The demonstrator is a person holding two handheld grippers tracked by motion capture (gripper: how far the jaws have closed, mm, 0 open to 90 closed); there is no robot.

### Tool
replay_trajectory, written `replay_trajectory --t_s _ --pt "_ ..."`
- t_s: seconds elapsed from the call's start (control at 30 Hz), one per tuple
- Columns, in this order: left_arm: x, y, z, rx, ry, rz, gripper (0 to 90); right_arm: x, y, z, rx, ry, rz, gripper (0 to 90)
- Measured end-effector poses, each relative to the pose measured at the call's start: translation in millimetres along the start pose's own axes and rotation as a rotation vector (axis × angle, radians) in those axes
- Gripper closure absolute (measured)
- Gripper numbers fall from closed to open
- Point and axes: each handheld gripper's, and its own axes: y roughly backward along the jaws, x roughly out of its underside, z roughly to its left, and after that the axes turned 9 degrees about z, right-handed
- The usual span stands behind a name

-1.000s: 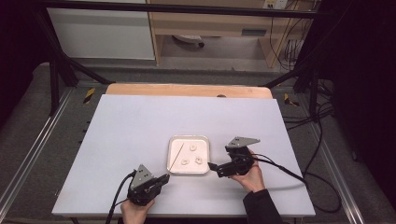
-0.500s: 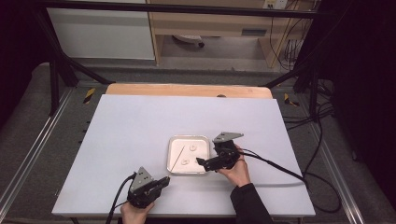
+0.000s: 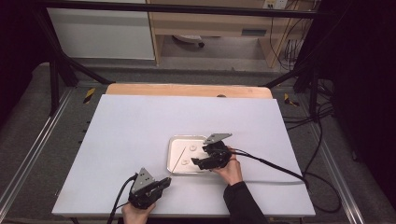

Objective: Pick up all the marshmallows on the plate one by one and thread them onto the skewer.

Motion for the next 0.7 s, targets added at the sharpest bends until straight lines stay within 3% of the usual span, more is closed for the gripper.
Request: replay_trajectory --t_s 0.3,0.7 --pt "0.2 -3.3 -2.6 0.004 -0.008 0.012 87.9 4.6 -6.3 1.2 0.005 0.04 0.032 55.4" --pt "0.2 -4.2 -3.7 0.003 -0.007 0.008 87.9 6.9 -7.8 2.9 0.002 0.073 0.034 68.5"
